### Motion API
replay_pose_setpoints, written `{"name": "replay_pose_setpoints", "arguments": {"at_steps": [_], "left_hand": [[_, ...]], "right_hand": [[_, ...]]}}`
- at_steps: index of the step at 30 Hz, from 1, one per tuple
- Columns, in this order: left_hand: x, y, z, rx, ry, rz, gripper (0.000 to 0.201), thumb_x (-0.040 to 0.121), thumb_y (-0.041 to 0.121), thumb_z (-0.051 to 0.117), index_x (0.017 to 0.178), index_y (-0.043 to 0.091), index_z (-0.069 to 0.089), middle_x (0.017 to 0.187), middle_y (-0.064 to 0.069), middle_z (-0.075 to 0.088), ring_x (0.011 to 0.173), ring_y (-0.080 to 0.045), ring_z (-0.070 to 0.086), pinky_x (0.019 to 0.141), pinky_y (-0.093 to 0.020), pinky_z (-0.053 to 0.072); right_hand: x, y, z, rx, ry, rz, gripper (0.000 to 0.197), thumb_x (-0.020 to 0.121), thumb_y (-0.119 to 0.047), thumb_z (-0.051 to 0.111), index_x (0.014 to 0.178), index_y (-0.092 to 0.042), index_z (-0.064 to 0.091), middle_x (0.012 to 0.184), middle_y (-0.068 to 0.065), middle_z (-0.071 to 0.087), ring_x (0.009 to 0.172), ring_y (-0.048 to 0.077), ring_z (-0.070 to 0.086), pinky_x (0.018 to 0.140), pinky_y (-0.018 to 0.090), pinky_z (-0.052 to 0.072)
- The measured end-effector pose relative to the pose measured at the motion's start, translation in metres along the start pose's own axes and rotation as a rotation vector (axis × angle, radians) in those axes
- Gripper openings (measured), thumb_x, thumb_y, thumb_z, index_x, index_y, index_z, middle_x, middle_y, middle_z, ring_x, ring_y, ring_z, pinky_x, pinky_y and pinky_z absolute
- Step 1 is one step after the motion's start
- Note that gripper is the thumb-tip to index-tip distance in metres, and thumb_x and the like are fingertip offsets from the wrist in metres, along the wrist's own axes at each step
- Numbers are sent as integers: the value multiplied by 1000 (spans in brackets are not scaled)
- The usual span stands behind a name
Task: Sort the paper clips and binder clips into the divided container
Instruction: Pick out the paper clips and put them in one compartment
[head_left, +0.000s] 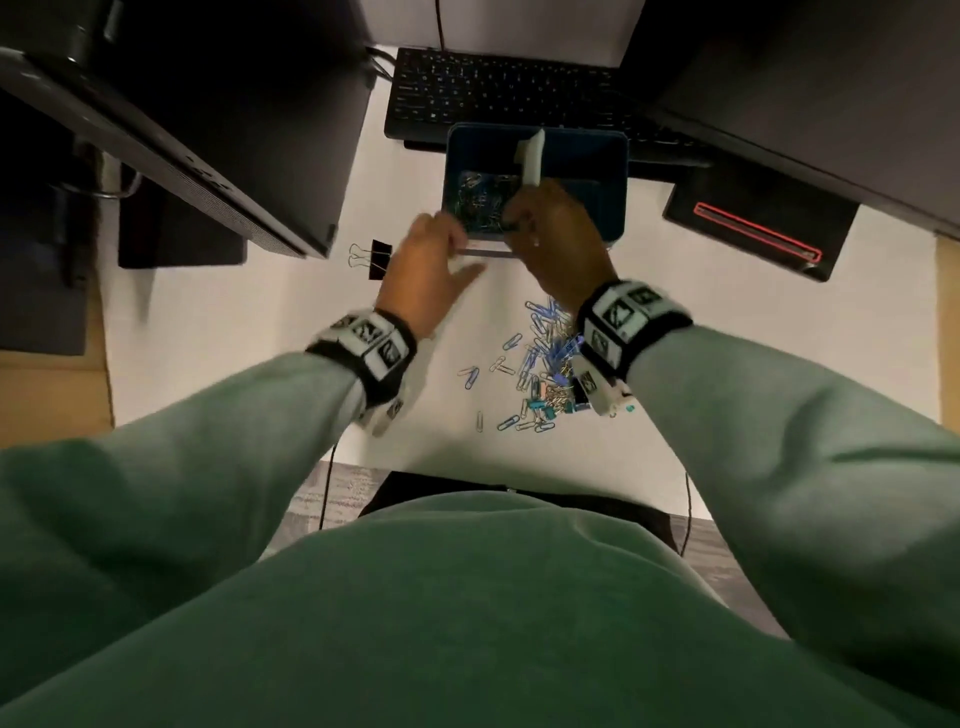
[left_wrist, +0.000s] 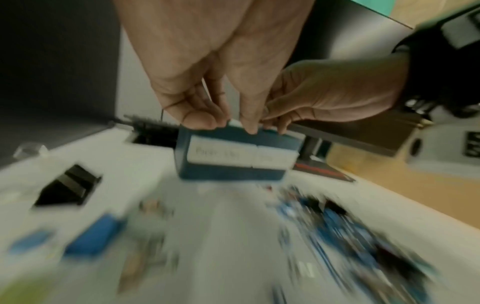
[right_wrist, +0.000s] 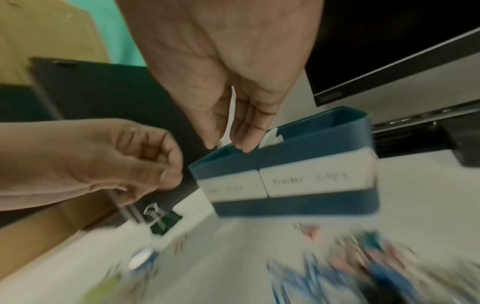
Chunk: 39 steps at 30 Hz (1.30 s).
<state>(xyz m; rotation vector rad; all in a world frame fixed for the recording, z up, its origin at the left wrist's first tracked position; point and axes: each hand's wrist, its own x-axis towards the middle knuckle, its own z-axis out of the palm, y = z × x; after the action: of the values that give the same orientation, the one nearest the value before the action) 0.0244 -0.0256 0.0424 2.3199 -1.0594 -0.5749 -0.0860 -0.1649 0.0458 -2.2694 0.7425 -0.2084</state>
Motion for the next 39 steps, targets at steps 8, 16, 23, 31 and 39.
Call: {"name": "replay_pose_setpoints", "arguments": {"at_steps": [8,16,23,31,39], "left_hand": [[-95,-29,79,330,-546,177,113,58,70,74,143,14,24,132,-14,30,115,-29,41,91,-42,48],[-59,-12,96,350,-495,303,69,77,40,74,129,9,41,119,-15,41,101,-29,50,75,-46,55],[-67,-30,66,214,-458,242,53,83,35,71,123,12,44,122,-10,40,94,-25,56,75,-34,55],[-81,-49,72,242,-536,160,81,73,46,77,132,8,36,127,-12,36,96,-30,54,84,-40,52],[-47,-31,84,329,-433,292,86,74,37,79,143,15,33,133,-15,36,111,-31,46,88,-39,50]], "right_hand": [[-115,41,35,-418,-507,-77,28,84,-25,68,107,-14,57,104,4,60,94,23,61,78,36,52],[-111,71,21,-461,-443,-40,18,92,-6,56,110,-6,60,111,11,64,95,28,66,72,38,58],[-139,57,25,-434,-497,-116,44,82,-33,72,117,-14,54,115,7,58,101,22,57,81,36,54],[-132,64,31,-434,-425,-55,16,90,-12,55,105,-7,58,108,11,61,92,25,61,74,36,56],[-115,62,30,-513,-353,-9,48,80,-29,73,119,-10,52,117,11,55,105,26,55,83,40,54]]}}
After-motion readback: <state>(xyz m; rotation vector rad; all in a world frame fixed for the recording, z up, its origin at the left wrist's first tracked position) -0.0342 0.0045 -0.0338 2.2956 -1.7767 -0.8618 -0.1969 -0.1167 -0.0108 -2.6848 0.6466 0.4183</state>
